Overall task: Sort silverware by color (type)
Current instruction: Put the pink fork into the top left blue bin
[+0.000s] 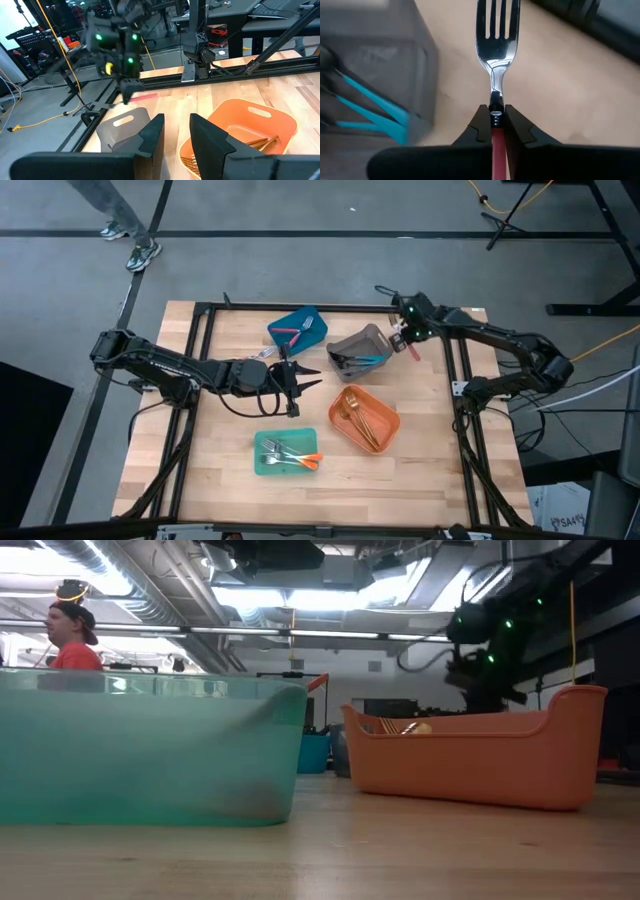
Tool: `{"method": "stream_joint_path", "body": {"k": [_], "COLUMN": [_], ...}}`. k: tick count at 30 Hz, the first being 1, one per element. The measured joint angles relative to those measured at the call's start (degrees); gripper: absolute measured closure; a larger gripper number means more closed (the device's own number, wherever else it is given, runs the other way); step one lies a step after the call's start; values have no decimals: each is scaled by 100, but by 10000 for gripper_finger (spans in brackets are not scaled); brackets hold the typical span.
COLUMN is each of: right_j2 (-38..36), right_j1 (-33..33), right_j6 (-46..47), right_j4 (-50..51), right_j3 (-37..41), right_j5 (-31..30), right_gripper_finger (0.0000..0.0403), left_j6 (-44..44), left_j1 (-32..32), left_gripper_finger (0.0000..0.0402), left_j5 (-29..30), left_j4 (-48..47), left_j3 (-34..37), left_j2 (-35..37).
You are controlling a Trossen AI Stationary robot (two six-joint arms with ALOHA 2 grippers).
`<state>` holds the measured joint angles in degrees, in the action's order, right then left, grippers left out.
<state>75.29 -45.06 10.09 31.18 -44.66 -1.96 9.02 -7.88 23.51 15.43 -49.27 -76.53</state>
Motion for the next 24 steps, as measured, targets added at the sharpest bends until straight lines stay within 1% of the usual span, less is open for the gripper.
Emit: {"method": "stream_joint_path", "body": {"k": [6, 10, 14, 16, 19, 24], "right_j2": [-4, -13, -13, -13, -13, -13], "right_j1": [9, 98, 433, 656, 1035, 1692], "right_j6": [31, 198, 358, 508, 549, 861], "right_j4": [177, -13, -618, -1075, -1838, -2940], "right_j3": [-957, -1328, -1379, -1344, -1250, -1246], "right_j5": [11, 481, 704, 704, 681, 122], "right_gripper_finger": [400, 400, 400, 399, 400, 399], "left_j6": [9, 11, 7, -6, -289, -887], "left_j1": [0, 11, 87, 137, 235, 455], "left_gripper_finger": [315, 315, 315, 315, 315, 315], "left_j5": [0, 0, 1, 0, -2, 0], "left_j4": [0, 1, 1, 1, 1, 3], "left_j3": [1, 0, -1, 1, 0, -1], "left_j2": [0, 0, 0, 0, 0, 0]}}
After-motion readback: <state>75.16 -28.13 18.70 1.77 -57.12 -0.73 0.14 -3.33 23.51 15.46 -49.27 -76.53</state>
